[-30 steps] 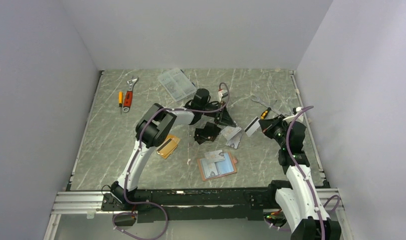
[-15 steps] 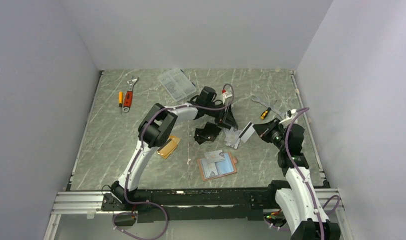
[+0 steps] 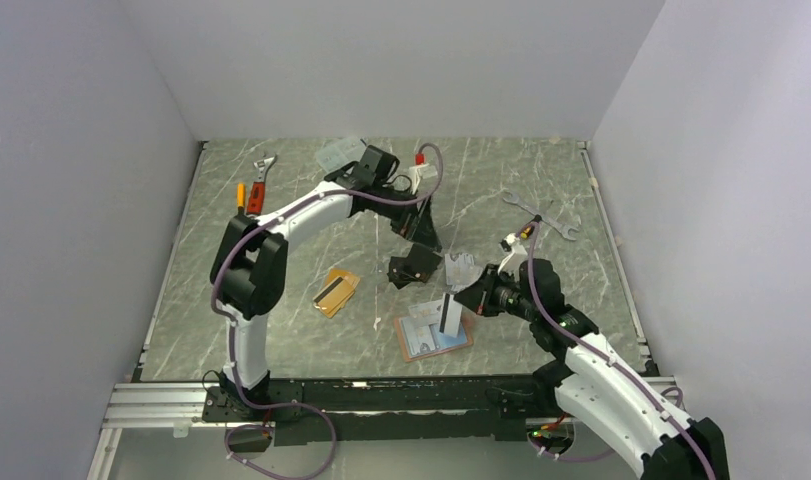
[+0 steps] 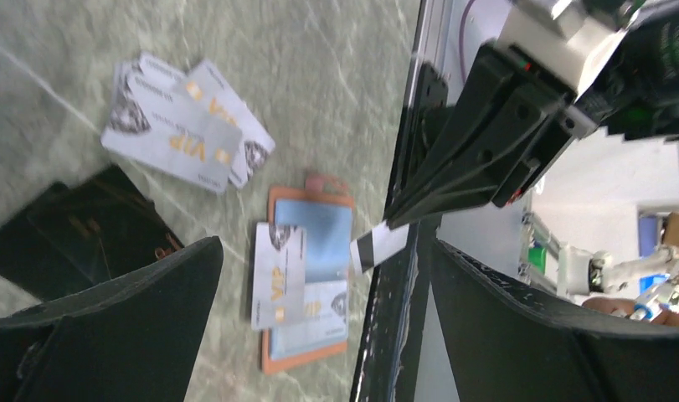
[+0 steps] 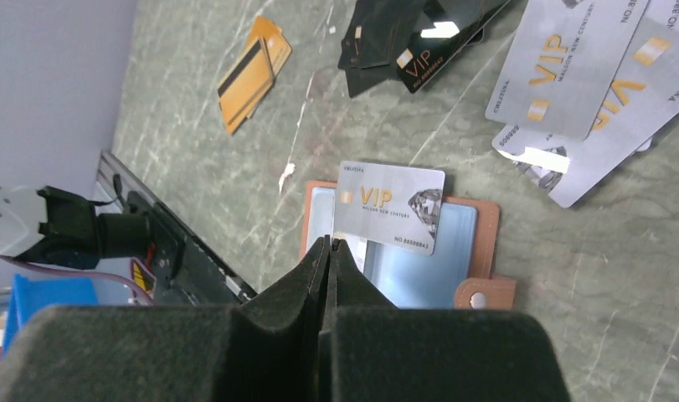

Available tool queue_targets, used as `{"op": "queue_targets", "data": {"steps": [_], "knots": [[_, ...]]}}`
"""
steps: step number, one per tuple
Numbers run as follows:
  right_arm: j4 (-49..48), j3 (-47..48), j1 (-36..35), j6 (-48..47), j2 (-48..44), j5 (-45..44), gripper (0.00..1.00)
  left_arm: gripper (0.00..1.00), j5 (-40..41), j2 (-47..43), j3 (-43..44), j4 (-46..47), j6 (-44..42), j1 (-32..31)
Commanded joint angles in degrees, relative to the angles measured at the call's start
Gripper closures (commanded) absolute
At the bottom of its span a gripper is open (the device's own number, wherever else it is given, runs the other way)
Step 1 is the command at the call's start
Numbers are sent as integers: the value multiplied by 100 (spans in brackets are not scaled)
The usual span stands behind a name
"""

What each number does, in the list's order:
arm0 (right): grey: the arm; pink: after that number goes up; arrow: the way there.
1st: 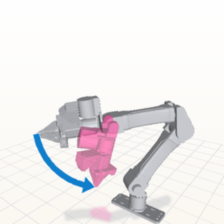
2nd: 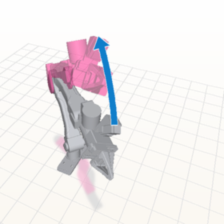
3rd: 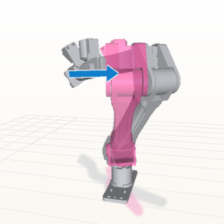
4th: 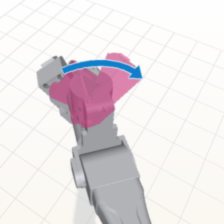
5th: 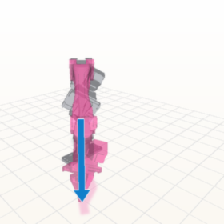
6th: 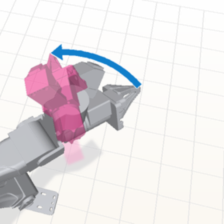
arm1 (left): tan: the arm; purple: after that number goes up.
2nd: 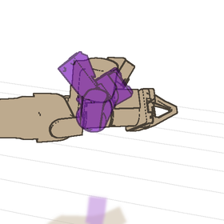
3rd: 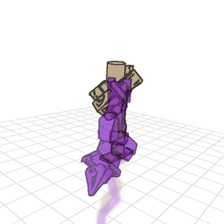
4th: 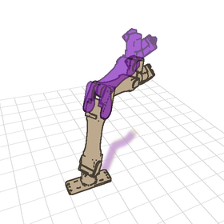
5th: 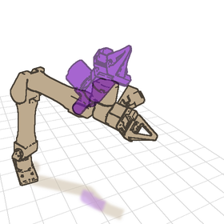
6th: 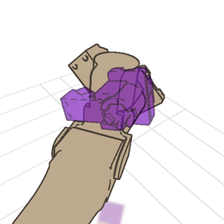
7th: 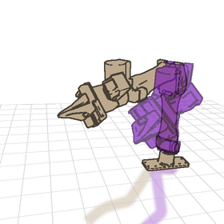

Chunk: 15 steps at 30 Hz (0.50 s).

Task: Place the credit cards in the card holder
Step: Place the credit card at the center of the board.

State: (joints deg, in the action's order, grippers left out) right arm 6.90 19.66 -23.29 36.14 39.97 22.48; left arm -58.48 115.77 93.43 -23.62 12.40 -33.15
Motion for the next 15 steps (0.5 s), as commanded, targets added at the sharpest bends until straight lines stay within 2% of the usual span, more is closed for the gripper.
{"op": "queue_targets", "data": {"steps": [1,8,15], "knots": [[484,274,-410,-144,-198,-775,100,0,495,-172,-402,-1224,-1439,-191],[427,287,-1199,-110,104,-1531,100,5,-47,-135,-552,-1320,-1707,-30],[85,390,-2272,5,829,-2561,100,9,179,-731,-1258,-2096,-3465,-90]]}}
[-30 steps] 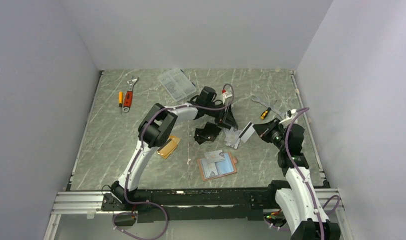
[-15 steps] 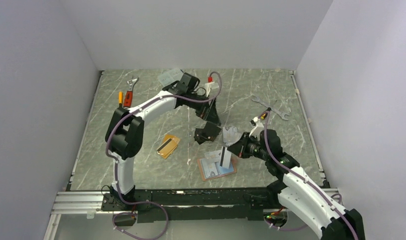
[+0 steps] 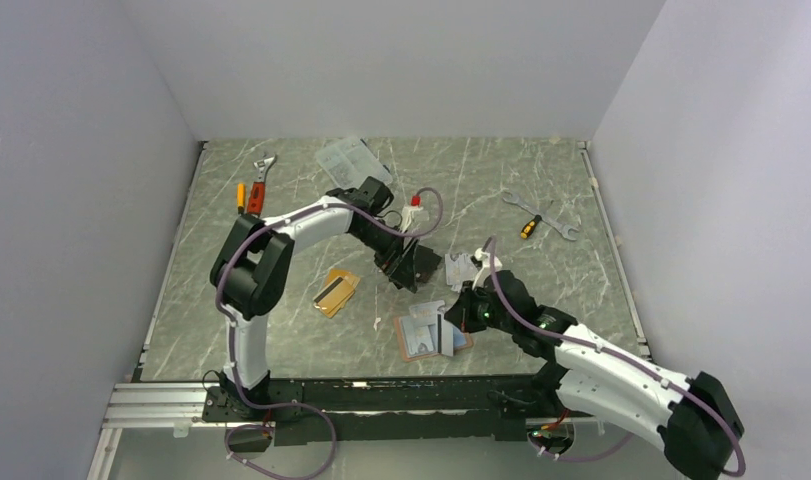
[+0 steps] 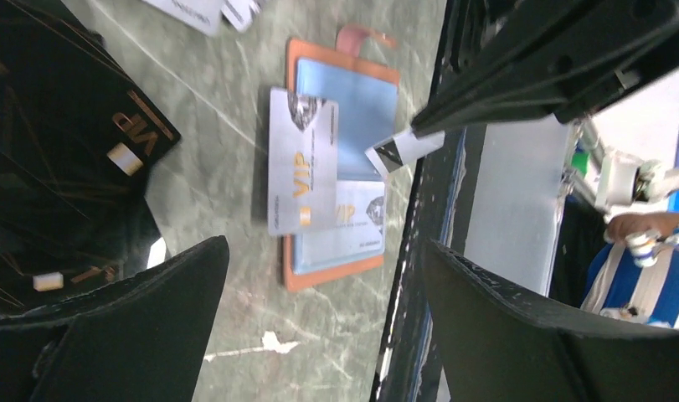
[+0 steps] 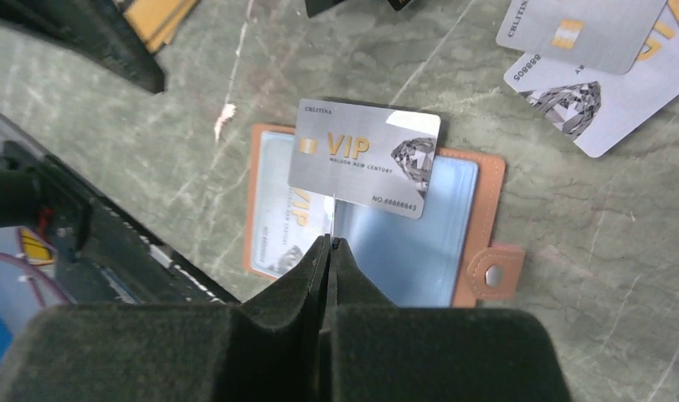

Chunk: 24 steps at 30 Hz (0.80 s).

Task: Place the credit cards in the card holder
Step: Place the credit card at the center of the board.

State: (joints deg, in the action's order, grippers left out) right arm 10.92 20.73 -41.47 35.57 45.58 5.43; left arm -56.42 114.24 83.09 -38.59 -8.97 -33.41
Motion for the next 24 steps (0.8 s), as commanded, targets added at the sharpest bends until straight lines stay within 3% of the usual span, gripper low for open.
{"op": "queue_targets", "data": {"steps": [1,7,12,24], "knots": [[-327,298,-597,98,325,-1130,100,10,77,-644,-347,-651,-1478,-87],[-593,144,-888,338,242,-2620,100,11,453,-1056,-945,-754,-2100,-284],[-647,266,-889,308,312,-3289,100,11,781,-1225,-1311,-622,-2554,-754],[-1339,-27,-889,822,452,-3006,100,11,1539,-877,-1034,21,-2557,-1662]]}}
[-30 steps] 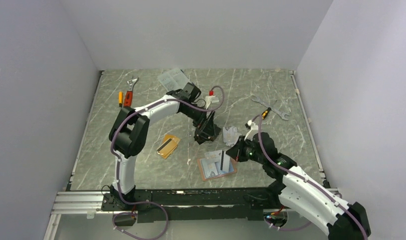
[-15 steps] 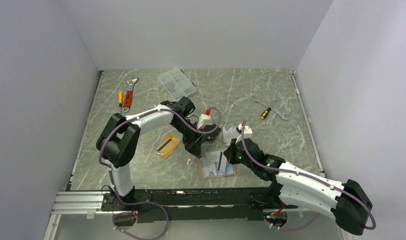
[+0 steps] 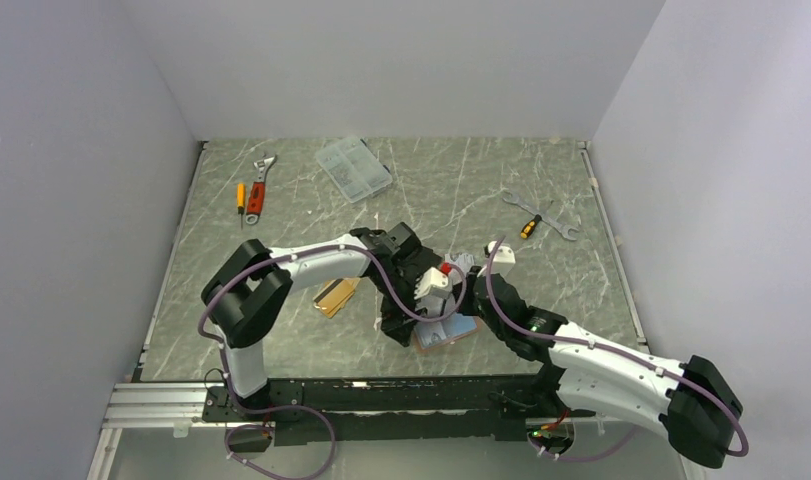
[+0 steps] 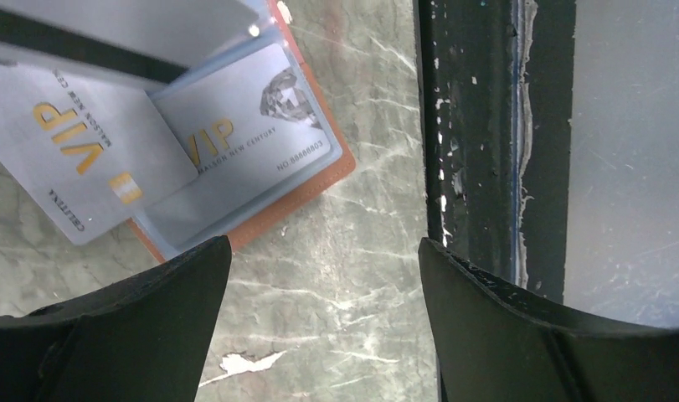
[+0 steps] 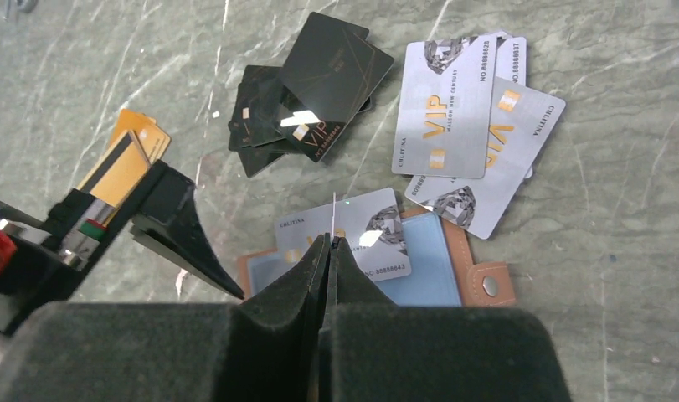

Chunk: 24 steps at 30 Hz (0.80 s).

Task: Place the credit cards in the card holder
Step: Place the credit card at the center of the board, then move the card holder to the center of the board.

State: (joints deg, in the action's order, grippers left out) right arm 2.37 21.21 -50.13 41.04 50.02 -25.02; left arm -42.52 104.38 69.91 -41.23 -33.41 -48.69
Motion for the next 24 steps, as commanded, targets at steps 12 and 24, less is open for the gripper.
{"op": "queue_targets", "data": {"steps": [12,24], "knots": [[-729,-315,-23,368,245,1,100,11,486,338,213,810,-172,-793],[-1208,34,69,-6,788,-350,100,14,802,329,41,402,-830,-1055]]}}
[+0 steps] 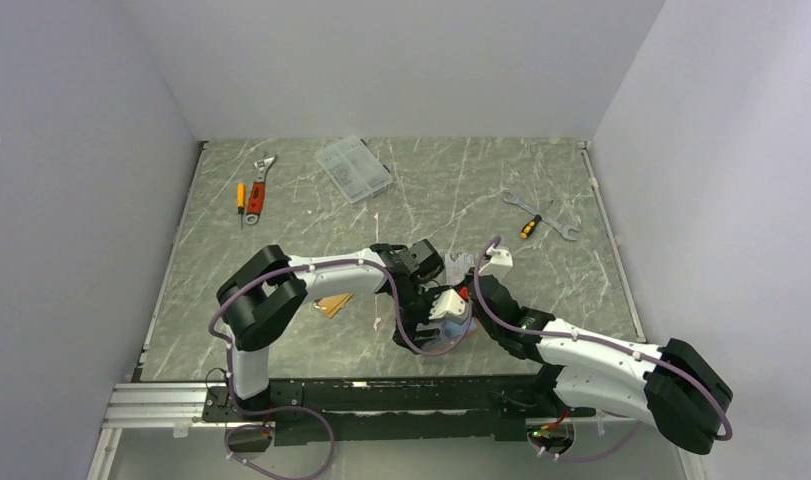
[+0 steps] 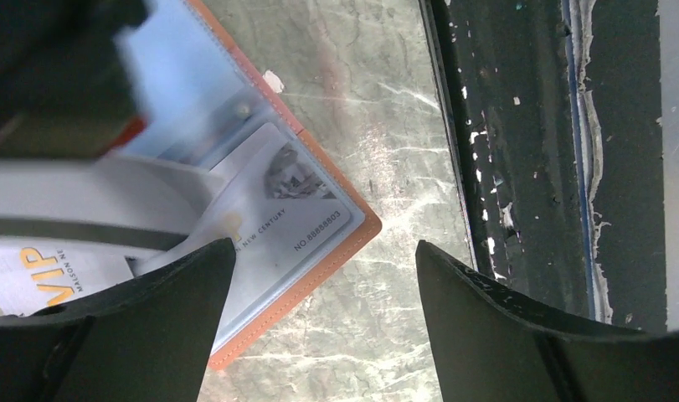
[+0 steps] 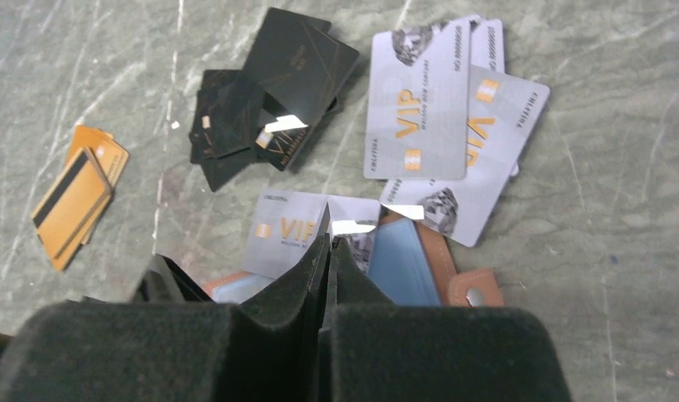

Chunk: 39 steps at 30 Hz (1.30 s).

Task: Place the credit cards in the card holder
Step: Move the card holder to the center of the board.

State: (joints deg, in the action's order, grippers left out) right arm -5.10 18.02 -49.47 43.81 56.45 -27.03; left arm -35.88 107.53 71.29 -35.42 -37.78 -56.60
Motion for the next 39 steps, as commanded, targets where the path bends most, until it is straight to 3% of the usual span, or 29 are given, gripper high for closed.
{"op": "queue_targets", "data": {"steps": [1,14,21,26,28,32,39], "knots": [[-484,378,45,-312,169,-203,100,14,134,-24,-142,-243,-441,-264],[-595,518,341,-639,61,-349,100,17,505,-462,-890,-700,-1073,-264],[348,748,373,-884,-977,-281,100,18,1030,-932,-987,-979,-1359,105],[1641,1410,399,-954,-795,65,100,15,1124,-1242,-582,-1293,-1330,569],[1811,1480,401,-921,-742,366,100,11,804,-1385,-238,-1445,-1047,913],[1241,1289,540,-998,-1196,1109,100,2,-527,-1809,306,-1504,-169,1880],[140,1504,1315,-999,-1181,4044,100,1,-2383,-1928,654,-1162,1789,2671]]}}
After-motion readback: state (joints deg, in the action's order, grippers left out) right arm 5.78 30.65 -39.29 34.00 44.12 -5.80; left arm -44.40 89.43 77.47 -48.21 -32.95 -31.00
